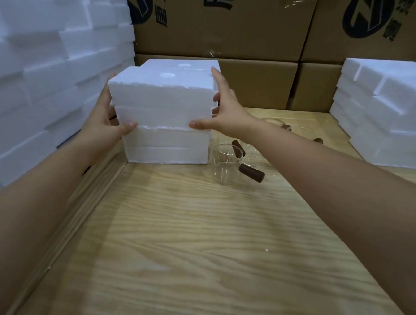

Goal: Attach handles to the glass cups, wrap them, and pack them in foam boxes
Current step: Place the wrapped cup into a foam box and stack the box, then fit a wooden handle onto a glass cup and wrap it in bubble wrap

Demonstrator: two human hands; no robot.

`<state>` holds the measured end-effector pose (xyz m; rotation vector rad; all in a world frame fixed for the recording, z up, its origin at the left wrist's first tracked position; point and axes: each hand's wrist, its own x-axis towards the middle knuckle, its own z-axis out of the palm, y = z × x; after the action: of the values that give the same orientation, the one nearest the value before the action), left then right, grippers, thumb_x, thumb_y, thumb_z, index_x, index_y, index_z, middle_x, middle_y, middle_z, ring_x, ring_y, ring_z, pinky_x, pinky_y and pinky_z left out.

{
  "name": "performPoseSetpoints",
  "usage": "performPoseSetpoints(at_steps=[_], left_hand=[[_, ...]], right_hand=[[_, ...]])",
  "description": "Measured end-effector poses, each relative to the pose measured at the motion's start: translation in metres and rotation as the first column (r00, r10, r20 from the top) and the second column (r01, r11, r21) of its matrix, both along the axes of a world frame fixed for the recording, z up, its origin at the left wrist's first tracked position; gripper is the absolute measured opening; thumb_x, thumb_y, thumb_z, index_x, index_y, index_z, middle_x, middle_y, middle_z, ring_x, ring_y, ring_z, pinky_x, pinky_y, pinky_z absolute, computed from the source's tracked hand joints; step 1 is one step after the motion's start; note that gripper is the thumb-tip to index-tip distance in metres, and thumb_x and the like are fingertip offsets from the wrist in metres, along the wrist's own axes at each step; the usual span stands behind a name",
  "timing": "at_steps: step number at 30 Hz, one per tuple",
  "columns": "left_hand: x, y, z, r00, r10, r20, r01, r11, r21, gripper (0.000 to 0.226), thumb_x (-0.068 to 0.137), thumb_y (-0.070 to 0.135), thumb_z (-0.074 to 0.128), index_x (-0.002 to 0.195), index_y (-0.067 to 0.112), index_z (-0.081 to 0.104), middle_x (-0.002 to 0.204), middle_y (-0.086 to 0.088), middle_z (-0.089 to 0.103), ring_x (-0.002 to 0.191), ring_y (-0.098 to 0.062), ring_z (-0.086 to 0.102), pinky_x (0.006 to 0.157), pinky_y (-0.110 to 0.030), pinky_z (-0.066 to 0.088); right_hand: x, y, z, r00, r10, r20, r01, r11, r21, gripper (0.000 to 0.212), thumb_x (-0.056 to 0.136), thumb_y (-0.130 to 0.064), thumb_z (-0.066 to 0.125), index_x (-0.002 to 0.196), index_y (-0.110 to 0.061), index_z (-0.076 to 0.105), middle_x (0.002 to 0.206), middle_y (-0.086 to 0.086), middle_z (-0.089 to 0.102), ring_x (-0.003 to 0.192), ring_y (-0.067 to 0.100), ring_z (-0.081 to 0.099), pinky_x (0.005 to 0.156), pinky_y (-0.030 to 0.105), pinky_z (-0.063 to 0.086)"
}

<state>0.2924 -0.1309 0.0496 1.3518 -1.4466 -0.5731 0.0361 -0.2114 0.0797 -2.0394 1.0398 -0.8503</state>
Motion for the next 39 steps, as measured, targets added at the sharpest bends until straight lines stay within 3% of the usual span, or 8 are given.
performPoseSetpoints(at_steps=[5,8,10,14,17,20,28,39], left_hand=[[-0.006,0.003,0.005,0.997,0.071,-0.010,-0.071,0.997,0.023,0.100,0.086,-0.008,0.062,0.150,0.047,0.008,0.116,0.018,0.060,0.100,0.008,0.062,0.083,-0.024,0.050],[-0.026,0.020,0.009,0.963,0.226,-0.145,-0.237,0.969,-0.062,0.108,0.078,-0.006,0.066,0.151,0.043,0.004,0.147,-0.003,0.041,0.126,-0.007,0.049,0.097,-0.031,0.046],[-0.046,0.037,0.007,0.900,0.400,-0.171,-0.432,0.868,-0.243,0.092,0.073,0.006,0.061,0.149,0.038,0.020,0.152,-0.001,0.028,0.139,-0.012,0.029,0.111,-0.034,0.032],[-0.111,0.069,-0.001,0.838,0.501,-0.218,-0.544,0.733,-0.409,0.049,0.076,0.013,0.053,0.120,0.033,0.047,0.119,0.014,0.044,0.119,-0.013,0.044,0.103,-0.033,0.039],[-0.179,0.087,-0.018,0.942,0.306,-0.140,-0.336,0.883,-0.329,0.036,0.075,0.010,0.054,0.102,0.034,0.052,0.103,0.012,0.056,0.099,-0.008,0.053,0.089,-0.025,0.043],[-0.228,0.086,-0.042,0.971,0.225,-0.080,-0.233,0.965,-0.117,0.044,0.079,0.006,0.063,0.114,0.028,0.047,0.112,0.007,0.050,0.109,-0.014,0.046,0.094,-0.025,0.038],[-0.241,0.044,-0.056,0.918,0.396,0.009,-0.394,0.912,0.116,0.095,0.073,0.030,0.079,0.146,0.024,0.018,0.148,-0.009,0.023,0.135,-0.028,0.022,0.112,-0.038,0.023],[-0.235,0.025,-0.054,0.897,0.434,0.078,-0.441,0.887,0.140,0.097,0.075,0.019,0.072,0.147,0.037,0.010,0.138,-0.005,0.048,0.127,-0.028,0.044,0.104,-0.043,0.034]], right_hand=[[0.000,0.007,0.002,0.999,-0.038,-0.028,0.039,0.999,0.017,0.125,0.071,-0.027,0.083,0.149,-0.029,-0.014,0.154,0.013,0.016,0.139,0.031,0.028,0.112,0.051,0.029],[-0.017,0.020,0.005,0.992,-0.111,-0.052,0.113,0.993,0.030,0.122,0.071,-0.035,0.082,0.150,-0.030,-0.011,0.155,0.012,0.016,0.140,0.029,0.025,0.113,0.050,0.026],[-0.037,0.036,0.006,0.975,-0.220,-0.005,0.220,0.975,-0.007,0.103,0.077,-0.039,0.076,0.151,-0.030,0.004,0.149,0.008,0.028,0.137,0.025,0.030,0.110,0.047,0.031],[-0.096,0.085,-0.009,0.873,-0.385,0.298,0.435,0.892,-0.122,0.042,0.090,-0.025,0.061,0.130,-0.026,0.047,0.112,-0.008,0.054,0.105,0.003,0.050,0.086,0.024,0.045],[-0.135,0.126,-0.035,0.751,-0.461,0.473,0.543,0.838,-0.045,0.018,0.092,-0.014,0.056,0.099,-0.031,0.060,0.087,-0.014,0.057,0.076,-0.010,0.053,0.069,0.010,0.043],[-0.157,0.150,-0.064,0.679,-0.547,0.489,0.586,0.806,0.086,0.025,0.090,-0.007,0.053,0.084,-0.030,0.061,0.077,-0.010,0.057,0.064,-0.006,0.050,0.064,0.010,0.042],[-0.163,0.146,-0.087,0.646,-0.642,0.413,0.613,0.759,0.221,0.026,0.086,-0.003,0.049,0.078,-0.025,0.060,0.062,-0.005,0.043,0.046,-0.001,0.037,0.045,0.010,0.031],[-0.165,0.139,-0.093,0.703,-0.606,0.373,0.572,0.793,0.209,0.025,0.086,-0.005,0.050,0.076,-0.025,0.061,0.058,-0.009,0.042,0.044,-0.001,0.039,0.043,0.008,0.031]])
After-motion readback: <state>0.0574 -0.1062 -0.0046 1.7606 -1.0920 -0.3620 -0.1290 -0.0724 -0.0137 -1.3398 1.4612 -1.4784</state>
